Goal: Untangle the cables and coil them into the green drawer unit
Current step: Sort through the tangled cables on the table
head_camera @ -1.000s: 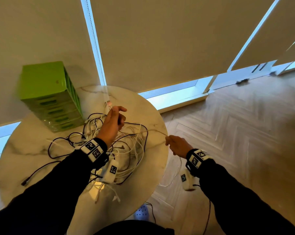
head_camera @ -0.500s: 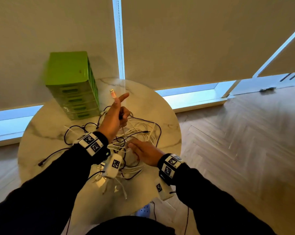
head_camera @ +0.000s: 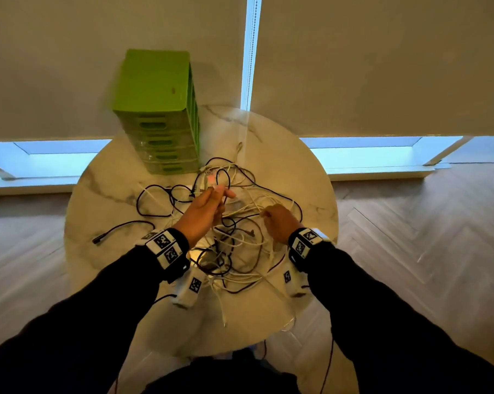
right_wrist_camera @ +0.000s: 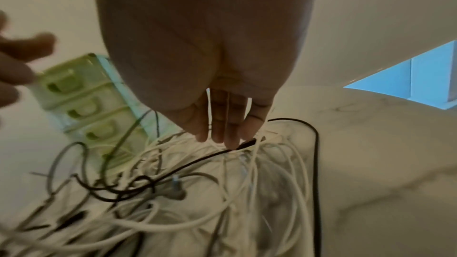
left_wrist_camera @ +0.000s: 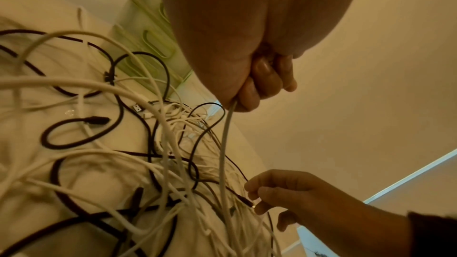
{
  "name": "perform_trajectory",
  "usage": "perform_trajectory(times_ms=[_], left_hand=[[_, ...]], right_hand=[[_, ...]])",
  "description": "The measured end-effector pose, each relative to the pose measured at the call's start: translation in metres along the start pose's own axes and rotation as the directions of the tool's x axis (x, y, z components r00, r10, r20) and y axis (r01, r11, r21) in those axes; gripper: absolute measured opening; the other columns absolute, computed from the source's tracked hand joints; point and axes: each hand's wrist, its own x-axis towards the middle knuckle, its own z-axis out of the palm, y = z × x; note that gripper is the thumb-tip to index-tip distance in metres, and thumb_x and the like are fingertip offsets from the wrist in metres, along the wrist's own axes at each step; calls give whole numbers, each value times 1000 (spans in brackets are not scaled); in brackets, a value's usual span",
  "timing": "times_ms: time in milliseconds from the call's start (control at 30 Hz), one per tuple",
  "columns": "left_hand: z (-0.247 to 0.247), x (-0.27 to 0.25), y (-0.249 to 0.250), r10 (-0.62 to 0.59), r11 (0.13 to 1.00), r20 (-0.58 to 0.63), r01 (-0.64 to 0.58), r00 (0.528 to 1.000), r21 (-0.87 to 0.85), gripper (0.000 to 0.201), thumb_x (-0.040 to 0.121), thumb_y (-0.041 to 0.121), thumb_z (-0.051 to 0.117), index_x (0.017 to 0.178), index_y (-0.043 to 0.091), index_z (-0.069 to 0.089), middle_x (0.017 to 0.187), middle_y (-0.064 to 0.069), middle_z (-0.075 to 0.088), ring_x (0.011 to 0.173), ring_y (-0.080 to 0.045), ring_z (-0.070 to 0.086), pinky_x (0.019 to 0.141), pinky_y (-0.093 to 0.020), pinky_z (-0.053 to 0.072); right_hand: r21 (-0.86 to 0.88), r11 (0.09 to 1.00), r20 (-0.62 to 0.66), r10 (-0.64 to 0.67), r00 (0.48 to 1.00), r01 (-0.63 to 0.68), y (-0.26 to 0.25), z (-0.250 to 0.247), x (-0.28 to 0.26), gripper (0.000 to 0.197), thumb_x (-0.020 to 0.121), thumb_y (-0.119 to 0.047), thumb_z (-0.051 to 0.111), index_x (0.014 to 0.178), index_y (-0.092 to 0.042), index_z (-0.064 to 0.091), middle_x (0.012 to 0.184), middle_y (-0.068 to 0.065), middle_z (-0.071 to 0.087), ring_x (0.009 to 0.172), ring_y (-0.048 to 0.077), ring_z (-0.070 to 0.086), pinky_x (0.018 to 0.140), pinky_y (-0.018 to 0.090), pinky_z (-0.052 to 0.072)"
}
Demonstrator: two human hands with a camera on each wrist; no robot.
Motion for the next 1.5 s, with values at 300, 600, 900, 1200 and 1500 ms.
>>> perform_trajectory(times_ms=[300,600,900,1200,1500], left_hand=[[3,10,-26,-37,998,29,35,999,57,39,107,48,34,111,25,66,66,8,29,54,-9,28,52,-27,26],[3,15,-32,-31,1000,1,31,1000,7,42,102,55,39,110,26,68,64,10,32,54,-9,30,53,-28,29],[11,14,-10,16,989,-174,-41,985,-141,47,104,53,40,123,12,53,72,11,41,63,-8,37,64,-26,35],[10,-11,5,71,980,-176,-101,982,-169,54,100,60,28,113,17,57,93,-6,63,84,-16,65,66,-24,54],[-13,-20,8,163,984,-273,-175,948,-21,51,103,61,24,81,22,48,71,3,46,66,-14,44,67,-33,40]], right_hand=[[-87,989,210,-99,973,119,-10,12,32,35,105,-33,41,131,-18,58,126,11,63,115,32,58,83,29,39],[233,972,-230,22,973,33,-10,-30,43,7,96,-22,53,100,-17,53,86,14,70,78,31,68,73,43,57],[482,782,-383,-217,898,395,-75,-86,-9,7,99,-12,59,105,-16,56,92,1,75,57,9,64,61,18,50],[465,784,-349,-267,899,413,-108,-9,-44,1,101,-15,56,101,-15,55,85,-1,73,60,2,64,60,23,53],[401,834,-216,-315,924,378,-115,19,-72,34,108,-42,32,94,-18,51,76,3,65,65,14,59,69,45,50]])
